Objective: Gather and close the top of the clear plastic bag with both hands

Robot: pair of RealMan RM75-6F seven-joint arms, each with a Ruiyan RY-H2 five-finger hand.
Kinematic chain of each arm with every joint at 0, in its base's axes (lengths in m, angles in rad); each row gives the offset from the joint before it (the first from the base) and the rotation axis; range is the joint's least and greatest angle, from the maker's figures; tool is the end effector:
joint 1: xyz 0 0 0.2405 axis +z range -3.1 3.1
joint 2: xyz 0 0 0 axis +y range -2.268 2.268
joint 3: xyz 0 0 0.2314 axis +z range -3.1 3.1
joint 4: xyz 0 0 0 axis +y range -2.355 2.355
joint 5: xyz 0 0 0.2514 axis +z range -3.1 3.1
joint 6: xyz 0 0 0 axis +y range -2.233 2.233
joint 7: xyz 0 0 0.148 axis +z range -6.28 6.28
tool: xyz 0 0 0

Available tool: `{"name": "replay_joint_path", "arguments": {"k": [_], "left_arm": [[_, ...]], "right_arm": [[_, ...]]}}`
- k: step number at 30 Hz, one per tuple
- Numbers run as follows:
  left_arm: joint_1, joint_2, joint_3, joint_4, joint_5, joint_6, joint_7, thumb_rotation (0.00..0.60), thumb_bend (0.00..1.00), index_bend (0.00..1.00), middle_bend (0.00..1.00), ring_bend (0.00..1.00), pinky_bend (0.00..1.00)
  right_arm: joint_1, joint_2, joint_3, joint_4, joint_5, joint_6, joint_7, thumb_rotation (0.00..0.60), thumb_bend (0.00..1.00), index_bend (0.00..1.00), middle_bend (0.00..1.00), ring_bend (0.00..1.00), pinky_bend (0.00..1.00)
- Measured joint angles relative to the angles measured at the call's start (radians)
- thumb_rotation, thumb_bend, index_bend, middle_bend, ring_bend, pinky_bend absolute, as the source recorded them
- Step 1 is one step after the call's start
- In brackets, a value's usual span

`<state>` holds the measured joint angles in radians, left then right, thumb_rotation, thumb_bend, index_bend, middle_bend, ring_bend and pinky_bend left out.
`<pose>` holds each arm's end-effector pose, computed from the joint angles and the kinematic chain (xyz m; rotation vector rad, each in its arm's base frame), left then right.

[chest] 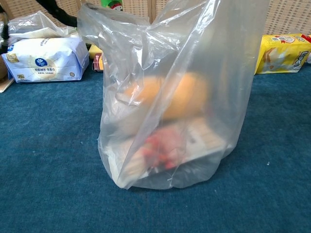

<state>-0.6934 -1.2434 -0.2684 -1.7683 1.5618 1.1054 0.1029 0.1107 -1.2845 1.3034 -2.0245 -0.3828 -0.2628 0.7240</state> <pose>-0.0553 0.3193 0.0437 -1.9324 -0.6208 -1.4052 -0.0186 -0.3270 0.1488 -0.5284 2.2580 -1.2162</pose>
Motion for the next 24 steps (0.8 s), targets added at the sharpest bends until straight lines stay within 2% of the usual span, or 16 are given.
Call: {"name": "replay_joint_path", "arguments": {"k": [3, 6, 10, 13, 16, 24], "left_arm": [[-0.022, -0.031, 0.000, 0.018, -0.006, -0.011, -0.001, 0.600, 0.18, 0.20, 0.27, 0.21, 0.28], [-0.041, -0.063, -0.001, 0.037, -0.010, -0.013, -0.008, 0.600, 0.21, 0.30, 0.34, 0.26, 0.31], [-0.062, -0.115, -0.009, 0.076, 0.002, 0.016, -0.009, 0.600, 0.26, 0.49, 0.53, 0.43, 0.38], [-0.069, -0.144, -0.015, 0.103, 0.021, 0.063, -0.007, 0.600, 0.29, 0.56, 0.65, 0.54, 0.43], [-0.073, -0.164, -0.022, 0.123, 0.040, 0.108, -0.012, 0.600, 0.30, 0.59, 0.71, 0.60, 0.46], [-0.085, -0.168, -0.034, 0.149, 0.097, 0.182, -0.040, 0.600, 0.31, 0.60, 0.75, 0.64, 0.50]], "right_arm": [[-0.001, 0.001, -0.004, -0.002, 0.006, 0.001, -0.004, 0.236, 0.20, 0.53, 0.54, 0.51, 0.36], [0.000, 0.003, -0.008, -0.002, 0.012, 0.004, -0.006, 0.239, 0.20, 0.53, 0.54, 0.51, 0.36], [-0.004, 0.005, -0.010, -0.002, 0.018, 0.005, -0.011, 0.238, 0.20, 0.53, 0.54, 0.51, 0.35], [-0.009, 0.006, -0.010, -0.003, 0.020, 0.006, -0.017, 0.235, 0.20, 0.53, 0.54, 0.51, 0.35], [-0.010, 0.008, -0.013, -0.001, 0.020, 0.010, -0.022, 0.236, 0.20, 0.53, 0.54, 0.50, 0.34], [-0.004, 0.002, -0.027, 0.003, 0.004, 0.037, -0.047, 0.238, 0.20, 0.50, 0.50, 0.45, 0.30]]}}
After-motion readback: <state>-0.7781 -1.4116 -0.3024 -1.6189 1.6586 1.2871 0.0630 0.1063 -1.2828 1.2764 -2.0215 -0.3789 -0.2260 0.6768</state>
